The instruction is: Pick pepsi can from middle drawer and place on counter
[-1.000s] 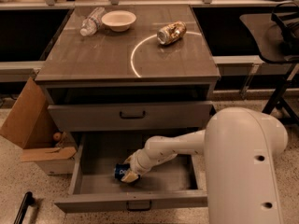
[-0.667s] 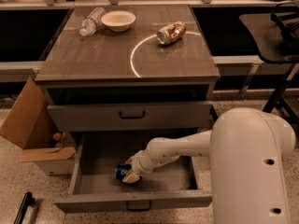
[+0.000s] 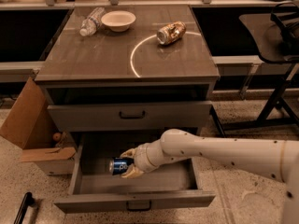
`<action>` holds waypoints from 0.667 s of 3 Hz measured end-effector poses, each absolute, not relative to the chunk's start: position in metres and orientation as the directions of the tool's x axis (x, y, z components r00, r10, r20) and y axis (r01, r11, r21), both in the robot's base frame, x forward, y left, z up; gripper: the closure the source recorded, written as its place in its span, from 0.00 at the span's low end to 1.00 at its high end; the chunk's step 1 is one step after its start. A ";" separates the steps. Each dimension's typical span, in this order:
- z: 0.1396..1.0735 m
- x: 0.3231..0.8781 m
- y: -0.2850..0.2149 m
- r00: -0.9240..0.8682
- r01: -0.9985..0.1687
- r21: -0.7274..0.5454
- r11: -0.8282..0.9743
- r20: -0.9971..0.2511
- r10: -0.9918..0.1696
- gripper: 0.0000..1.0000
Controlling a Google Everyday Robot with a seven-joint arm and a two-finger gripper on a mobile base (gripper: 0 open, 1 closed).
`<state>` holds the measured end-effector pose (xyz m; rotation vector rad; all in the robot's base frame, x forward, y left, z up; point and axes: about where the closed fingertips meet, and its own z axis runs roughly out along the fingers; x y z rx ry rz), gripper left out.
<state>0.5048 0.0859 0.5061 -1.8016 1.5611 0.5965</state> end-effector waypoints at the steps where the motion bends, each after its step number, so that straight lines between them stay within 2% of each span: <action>1: 0.573 0.495 0.059 0.268 -0.960 -0.260 -0.099 -0.770 -0.579 1.00; 2: 0.577 0.482 0.024 0.268 -0.960 -0.261 -0.098 -0.772 -0.576 1.00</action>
Offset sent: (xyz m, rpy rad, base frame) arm -0.0093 -0.0231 0.0623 0.1000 -0.0601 0.0648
